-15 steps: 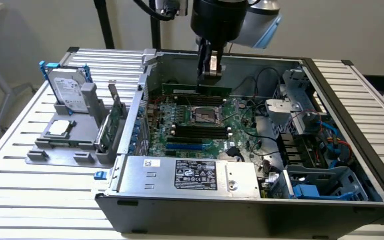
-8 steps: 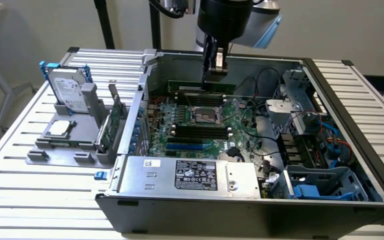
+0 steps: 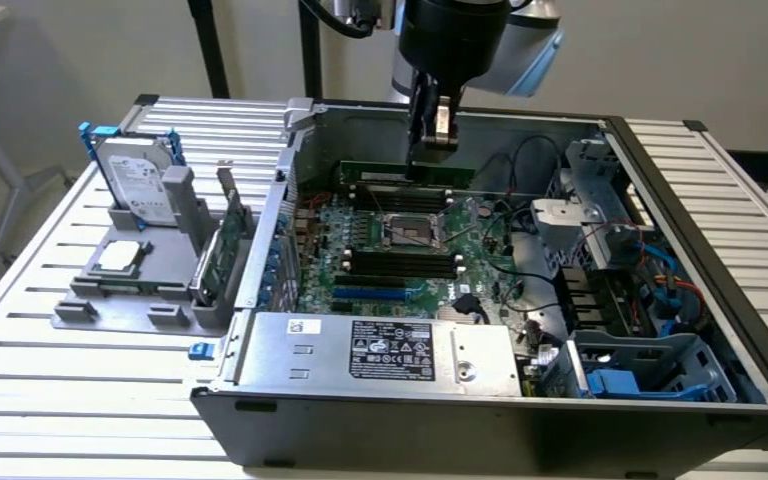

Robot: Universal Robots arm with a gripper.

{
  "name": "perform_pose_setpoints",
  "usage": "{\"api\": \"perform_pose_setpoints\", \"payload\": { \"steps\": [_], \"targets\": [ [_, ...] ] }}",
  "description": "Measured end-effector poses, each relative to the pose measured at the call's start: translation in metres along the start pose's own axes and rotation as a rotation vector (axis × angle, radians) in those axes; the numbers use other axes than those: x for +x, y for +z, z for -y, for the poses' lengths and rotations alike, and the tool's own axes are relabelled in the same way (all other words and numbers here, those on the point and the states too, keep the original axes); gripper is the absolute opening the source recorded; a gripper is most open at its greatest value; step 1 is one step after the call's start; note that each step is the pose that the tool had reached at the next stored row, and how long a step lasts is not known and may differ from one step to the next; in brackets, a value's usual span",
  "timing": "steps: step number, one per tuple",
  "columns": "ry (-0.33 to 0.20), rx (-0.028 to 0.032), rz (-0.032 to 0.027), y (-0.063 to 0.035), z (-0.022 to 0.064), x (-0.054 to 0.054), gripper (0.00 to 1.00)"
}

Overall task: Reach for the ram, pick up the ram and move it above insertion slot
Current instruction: 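Pick up the ram and move it above insertion slot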

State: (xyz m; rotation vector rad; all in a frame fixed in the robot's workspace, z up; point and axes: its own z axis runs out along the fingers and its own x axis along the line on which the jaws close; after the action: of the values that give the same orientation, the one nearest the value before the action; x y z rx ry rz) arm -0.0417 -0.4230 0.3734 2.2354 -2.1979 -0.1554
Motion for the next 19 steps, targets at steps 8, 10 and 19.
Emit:
{"api": "perform_pose_setpoints", "payload": {
  "steps": [8, 10, 19],
  "targets": [
    [0.0, 0.0, 0.0, 0.0, 0.0, 0.0, 0.14],
    [0.0, 0.0, 0.0, 0.0, 0.0, 0.0, 0.14],
    [0.0, 0.0, 0.0, 0.0, 0.0, 0.0, 0.14]
  ]
}}
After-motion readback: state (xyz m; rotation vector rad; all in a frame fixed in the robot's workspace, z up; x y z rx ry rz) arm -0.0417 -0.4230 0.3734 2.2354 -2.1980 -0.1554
